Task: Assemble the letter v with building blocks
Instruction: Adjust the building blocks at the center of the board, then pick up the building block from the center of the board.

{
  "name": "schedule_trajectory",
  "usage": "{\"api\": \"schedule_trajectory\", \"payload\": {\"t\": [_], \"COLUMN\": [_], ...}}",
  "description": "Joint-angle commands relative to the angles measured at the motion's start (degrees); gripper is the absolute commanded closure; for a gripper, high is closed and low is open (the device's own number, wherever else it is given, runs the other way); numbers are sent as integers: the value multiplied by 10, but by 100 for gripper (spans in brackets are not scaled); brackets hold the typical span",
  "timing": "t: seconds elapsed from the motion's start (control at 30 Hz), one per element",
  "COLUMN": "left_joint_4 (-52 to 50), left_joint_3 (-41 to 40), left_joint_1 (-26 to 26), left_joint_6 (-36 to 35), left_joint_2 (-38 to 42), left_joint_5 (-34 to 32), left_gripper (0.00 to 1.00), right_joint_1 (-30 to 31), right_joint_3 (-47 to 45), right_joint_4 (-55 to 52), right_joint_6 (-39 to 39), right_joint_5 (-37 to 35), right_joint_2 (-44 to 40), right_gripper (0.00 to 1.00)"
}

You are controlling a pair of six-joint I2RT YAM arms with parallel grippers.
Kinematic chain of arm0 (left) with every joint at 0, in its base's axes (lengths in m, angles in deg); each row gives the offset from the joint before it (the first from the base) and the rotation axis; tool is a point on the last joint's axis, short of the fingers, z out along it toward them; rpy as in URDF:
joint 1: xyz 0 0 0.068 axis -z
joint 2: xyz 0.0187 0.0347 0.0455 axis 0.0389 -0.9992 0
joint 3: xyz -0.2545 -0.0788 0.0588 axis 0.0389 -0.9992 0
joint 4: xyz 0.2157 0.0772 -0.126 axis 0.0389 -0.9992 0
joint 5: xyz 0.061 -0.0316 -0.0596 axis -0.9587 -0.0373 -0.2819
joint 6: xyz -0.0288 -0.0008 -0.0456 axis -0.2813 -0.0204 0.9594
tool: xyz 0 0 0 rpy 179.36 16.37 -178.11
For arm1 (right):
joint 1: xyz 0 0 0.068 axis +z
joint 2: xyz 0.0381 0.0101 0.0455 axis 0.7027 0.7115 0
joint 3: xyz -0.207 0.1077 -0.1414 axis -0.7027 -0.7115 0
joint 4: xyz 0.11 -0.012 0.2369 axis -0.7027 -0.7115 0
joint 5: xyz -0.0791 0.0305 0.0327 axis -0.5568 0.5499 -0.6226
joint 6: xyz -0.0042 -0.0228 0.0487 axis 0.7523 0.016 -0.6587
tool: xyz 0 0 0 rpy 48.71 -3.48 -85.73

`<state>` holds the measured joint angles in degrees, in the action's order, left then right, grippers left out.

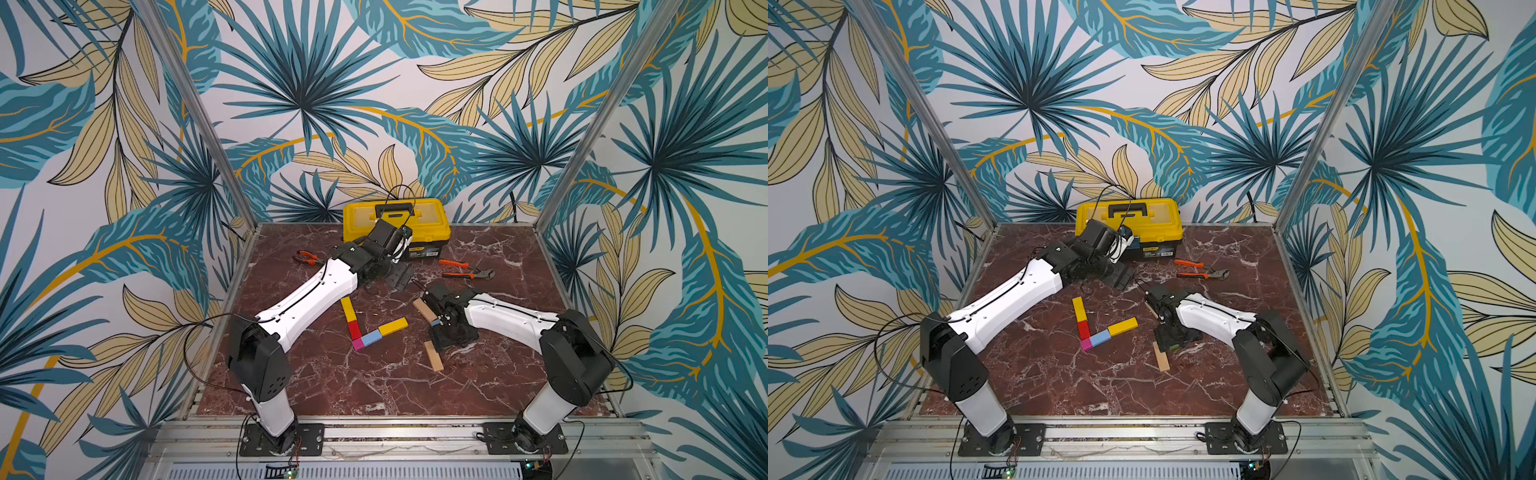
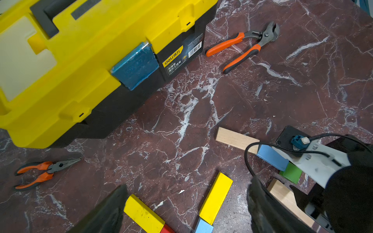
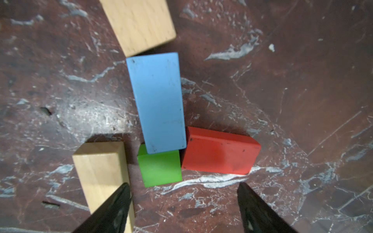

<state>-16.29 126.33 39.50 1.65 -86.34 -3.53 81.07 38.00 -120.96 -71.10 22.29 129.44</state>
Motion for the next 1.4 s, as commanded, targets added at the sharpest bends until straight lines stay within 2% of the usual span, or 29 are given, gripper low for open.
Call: {"api": "schedule_trajectory", "payload": {"t": [0.0,0.53,0.83,1.17,1.37], "left_joint_4": [3,3,5,6,7], "left_joint_3": [-7,-9,-10,-26,-37], "left_joint_1": [-3,-4,-7,-25,-27], "left_joint_6": [-3,-3,1,13,17], "left_joint_2": [25,25,30,54,66], "left_joint_5": [-7,-7,-20,-29,-30], "left_gripper": [6,6,6,6,6], "right_joint_1": [3,2,27,83,93], "right_joint_3": [9,22,21,7,5], "right_joint_4": [-20,-31,-18,23,29], "right_joint_6": [-7,-14,-7,-53,-70], "right_joint_5": [-23,-54,21,64,66], "right_joint_2": [11,24,-36,5,27], "right_gripper": [16,16,16,22,27]}}
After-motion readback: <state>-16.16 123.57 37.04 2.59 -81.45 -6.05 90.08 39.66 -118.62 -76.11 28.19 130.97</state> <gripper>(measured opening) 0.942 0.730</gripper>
